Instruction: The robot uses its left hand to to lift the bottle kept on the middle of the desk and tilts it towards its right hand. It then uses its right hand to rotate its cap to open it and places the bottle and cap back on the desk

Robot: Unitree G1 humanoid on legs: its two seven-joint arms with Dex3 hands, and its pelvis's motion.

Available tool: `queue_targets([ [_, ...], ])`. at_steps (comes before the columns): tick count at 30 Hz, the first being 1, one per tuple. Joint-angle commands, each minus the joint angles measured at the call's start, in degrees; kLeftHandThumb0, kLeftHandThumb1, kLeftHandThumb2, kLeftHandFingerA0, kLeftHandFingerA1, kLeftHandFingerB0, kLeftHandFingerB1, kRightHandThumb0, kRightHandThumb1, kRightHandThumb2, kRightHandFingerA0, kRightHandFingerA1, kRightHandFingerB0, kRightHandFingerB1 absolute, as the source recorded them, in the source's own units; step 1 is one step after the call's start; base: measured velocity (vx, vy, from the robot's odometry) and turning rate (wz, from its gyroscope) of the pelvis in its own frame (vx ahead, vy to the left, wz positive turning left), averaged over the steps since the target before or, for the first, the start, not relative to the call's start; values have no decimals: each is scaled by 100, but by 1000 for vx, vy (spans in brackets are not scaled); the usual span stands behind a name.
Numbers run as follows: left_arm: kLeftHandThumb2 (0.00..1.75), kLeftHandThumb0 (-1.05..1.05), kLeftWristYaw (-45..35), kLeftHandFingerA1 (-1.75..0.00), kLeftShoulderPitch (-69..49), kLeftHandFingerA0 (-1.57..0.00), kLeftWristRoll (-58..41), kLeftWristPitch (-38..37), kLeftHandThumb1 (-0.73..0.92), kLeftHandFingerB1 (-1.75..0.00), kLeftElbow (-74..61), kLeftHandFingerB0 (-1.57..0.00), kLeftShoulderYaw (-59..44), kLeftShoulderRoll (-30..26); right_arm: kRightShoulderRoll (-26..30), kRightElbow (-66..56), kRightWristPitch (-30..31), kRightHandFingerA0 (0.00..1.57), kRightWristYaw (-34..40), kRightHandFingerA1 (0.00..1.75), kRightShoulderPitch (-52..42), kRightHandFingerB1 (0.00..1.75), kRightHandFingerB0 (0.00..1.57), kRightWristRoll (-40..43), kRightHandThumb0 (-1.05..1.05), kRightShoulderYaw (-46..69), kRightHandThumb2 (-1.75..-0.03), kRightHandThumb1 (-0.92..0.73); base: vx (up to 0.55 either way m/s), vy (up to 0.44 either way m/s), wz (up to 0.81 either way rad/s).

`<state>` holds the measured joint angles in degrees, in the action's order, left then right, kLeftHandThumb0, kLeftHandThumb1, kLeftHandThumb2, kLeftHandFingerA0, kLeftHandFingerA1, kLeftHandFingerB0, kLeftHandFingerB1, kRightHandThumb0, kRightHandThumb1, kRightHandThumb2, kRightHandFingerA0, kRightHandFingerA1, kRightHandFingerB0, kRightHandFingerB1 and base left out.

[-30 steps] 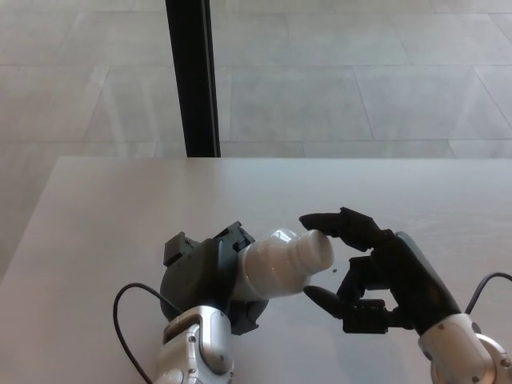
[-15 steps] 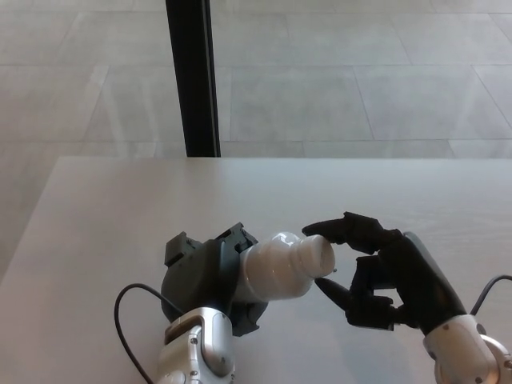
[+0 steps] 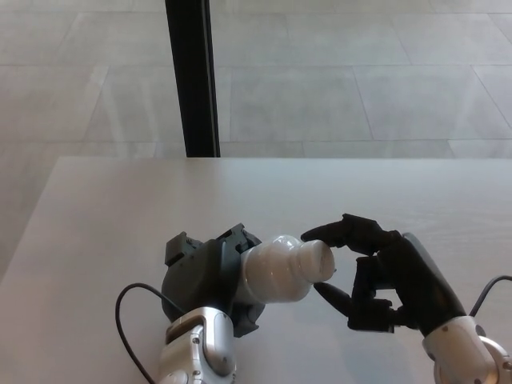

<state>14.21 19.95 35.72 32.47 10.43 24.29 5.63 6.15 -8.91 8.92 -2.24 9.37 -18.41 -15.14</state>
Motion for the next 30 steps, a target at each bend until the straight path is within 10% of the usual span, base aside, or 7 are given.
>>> queue_targets([
  [1, 80, 6, -176, -140, -81, -85, 18, 364, 75, -73, 165, -68, 7, 31, 44, -47, -119, 99, -37, 155, 24, 79, 93, -125, -29, -84, -77, -60, 0, 0, 0],
  [4, 86, 7, -218, -152, -107, -78, -44, 375, 73, -76, 138, -68, -69, 53, 50, -139, -27, 120, -69, 129, 86, 85, 87, -206, -32, -126, -99, -48, 0, 0, 0],
  [7, 105, 16, -197, -131, -147, -107, -2, 259, 65, -107, 146, -84, -35, -13, 103, -191, -131, 95, -85, 164, 114, 87, 92, -232, -27, -126, -85, -59, 0, 0, 0],
  [8, 81, 9, -188, -167, -148, -79, -1, 282, 76, -109, 158, -72, -39, 0, 126, -245, -86, 93, -118, 162, 130, 95, 92, -245, -26, -123, -90, -58, 0, 0, 0],
  [12, 93, 7, -207, -155, -176, -101, -23, 312, 69, -103, 190, -75, -53, 13, 245, -511, 1, 93, -214, 162, 187, 100, 91, -325, -26, -96, -90, -59, 0, 0, 0],
  [13, 92, 11, -204, -175, -187, -74, -26, 302, 74, -130, 206, -68, -54, 10, 284, -552, -57, 95, -202, 169, 208, 100, 90, -359, -27, -84, -89, -60, 0, 0, 0],
  [30, 66, 5, -236, -171, -420, -73, 66, 243, 82, -119, 168, -66, 24, -127, 469, -1063, -664, 103, 191, 169, 222, 88, 93, -1006, -33, -134, -86, -56, 0, 0, 0],
])
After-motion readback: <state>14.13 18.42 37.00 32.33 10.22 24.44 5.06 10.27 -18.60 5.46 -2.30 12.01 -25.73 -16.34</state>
